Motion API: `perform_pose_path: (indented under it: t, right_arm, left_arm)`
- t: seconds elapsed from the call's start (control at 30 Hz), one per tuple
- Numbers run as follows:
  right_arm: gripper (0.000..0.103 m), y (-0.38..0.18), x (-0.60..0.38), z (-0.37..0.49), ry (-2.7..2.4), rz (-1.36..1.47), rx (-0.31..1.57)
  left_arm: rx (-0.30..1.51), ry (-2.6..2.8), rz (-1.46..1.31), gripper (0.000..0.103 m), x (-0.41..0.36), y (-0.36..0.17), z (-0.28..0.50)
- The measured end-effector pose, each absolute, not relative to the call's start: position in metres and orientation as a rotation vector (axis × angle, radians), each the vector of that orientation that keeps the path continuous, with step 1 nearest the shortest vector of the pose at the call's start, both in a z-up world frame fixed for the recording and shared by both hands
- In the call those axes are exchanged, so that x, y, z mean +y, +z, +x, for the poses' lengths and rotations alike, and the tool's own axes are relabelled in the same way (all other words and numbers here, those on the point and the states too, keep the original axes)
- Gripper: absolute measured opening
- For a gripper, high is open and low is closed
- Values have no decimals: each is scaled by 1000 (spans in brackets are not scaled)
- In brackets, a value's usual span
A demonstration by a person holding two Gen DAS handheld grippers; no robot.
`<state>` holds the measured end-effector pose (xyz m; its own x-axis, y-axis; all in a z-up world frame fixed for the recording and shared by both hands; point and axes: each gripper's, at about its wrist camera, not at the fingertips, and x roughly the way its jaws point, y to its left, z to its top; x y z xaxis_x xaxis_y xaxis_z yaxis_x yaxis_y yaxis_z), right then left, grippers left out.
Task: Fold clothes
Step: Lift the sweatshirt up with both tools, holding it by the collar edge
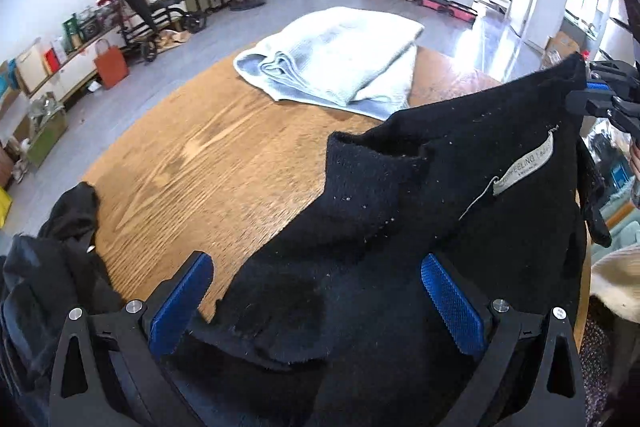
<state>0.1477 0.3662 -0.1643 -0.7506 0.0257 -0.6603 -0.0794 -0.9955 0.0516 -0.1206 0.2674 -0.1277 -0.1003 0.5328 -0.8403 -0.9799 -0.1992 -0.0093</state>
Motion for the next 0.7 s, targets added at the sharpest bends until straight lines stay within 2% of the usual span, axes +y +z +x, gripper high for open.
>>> perform_pose_path:
  t: [0.1,0.17,0.2,0.23,0.3,0.33,0.43,0.6,0.7]
  right_arm:
    - [7,-166,365,153,2884,-1093,122]
    - [7,-166,362,155,2894,-1103,113]
    - [7,-167,359,155,2899,-1111,105]
    - [7,-168,357,155,2904,-1120,97]
    - [7,-169,357,155,2903,-1126,103]
    - [7,-170,356,155,2903,-1129,106]
    - [7,-172,356,155,2901,-1139,116]
    - [7,-161,359,155,2902,-1092,110]
    - [7,-142,360,157,2917,-1018,70]
  left_arm:
    - [732,1525,-966,100,281,-143,-125]
    - [732,1487,-993,89,284,-148,-120]
    - [730,1468,-998,65,283,-150,-117]
    - [728,1449,-1003,32,282,-152,-113]
    - [723,1411,-1012,16,279,-155,-106]
    - [749,1399,-1012,11,277,-157,-100]
    - [778,1416,-999,10,268,-153,-88]
    - [611,1640,-951,10,245,-102,-87]
    - [597,1773,-985,10,239,-72,-67]
